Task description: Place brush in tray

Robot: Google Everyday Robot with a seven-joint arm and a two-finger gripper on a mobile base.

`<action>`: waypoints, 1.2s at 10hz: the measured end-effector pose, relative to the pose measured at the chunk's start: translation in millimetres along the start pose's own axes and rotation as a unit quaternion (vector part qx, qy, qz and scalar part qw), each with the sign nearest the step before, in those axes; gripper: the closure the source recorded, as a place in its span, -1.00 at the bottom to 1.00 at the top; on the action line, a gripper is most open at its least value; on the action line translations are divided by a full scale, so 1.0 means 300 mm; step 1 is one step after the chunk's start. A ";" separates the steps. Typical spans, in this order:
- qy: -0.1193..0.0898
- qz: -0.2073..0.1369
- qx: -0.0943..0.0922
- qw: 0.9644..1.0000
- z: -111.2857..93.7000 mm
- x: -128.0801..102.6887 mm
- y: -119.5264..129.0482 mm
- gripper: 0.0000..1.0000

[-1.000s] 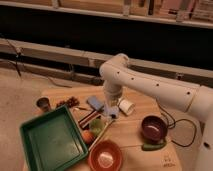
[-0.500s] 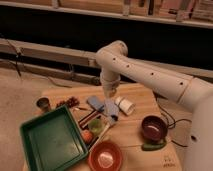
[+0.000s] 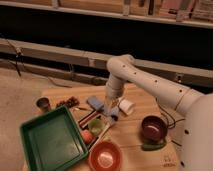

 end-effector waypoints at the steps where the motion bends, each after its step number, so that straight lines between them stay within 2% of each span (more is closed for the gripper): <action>1: -0.013 -0.001 -0.014 1.000 0.037 0.003 0.008 -0.59; 4: -0.022 -0.015 -0.056 0.998 0.110 -0.026 0.025 -0.60; 7: -0.021 -0.031 -0.078 0.996 0.149 -0.038 0.065 -0.60; 9: -0.013 -0.041 -0.085 0.995 0.159 -0.038 0.084 -0.60; 12: 0.017 -0.052 -0.103 0.993 0.202 -0.020 0.128 -0.60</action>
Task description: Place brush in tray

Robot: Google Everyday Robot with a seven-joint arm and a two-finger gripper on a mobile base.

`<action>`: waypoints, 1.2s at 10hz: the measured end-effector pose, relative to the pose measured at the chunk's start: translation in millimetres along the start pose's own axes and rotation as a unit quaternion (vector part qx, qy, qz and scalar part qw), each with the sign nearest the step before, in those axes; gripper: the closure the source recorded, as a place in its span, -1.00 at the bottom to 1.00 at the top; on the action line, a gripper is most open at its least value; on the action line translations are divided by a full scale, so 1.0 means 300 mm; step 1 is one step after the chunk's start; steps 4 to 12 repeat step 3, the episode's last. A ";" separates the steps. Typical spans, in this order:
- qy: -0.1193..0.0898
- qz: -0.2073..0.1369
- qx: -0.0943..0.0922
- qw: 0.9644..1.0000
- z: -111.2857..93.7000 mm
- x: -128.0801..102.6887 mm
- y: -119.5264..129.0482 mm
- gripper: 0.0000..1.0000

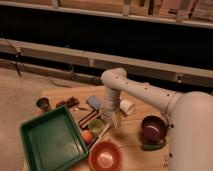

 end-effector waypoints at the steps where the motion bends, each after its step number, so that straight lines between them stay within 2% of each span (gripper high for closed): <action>1: 0.008 0.000 -0.007 1.000 0.023 0.003 0.010 -0.60; 3: 0.027 0.002 -0.021 0.999 0.060 0.017 0.027 -0.60; 12: 0.027 0.002 -0.021 0.999 0.060 0.017 0.027 -0.60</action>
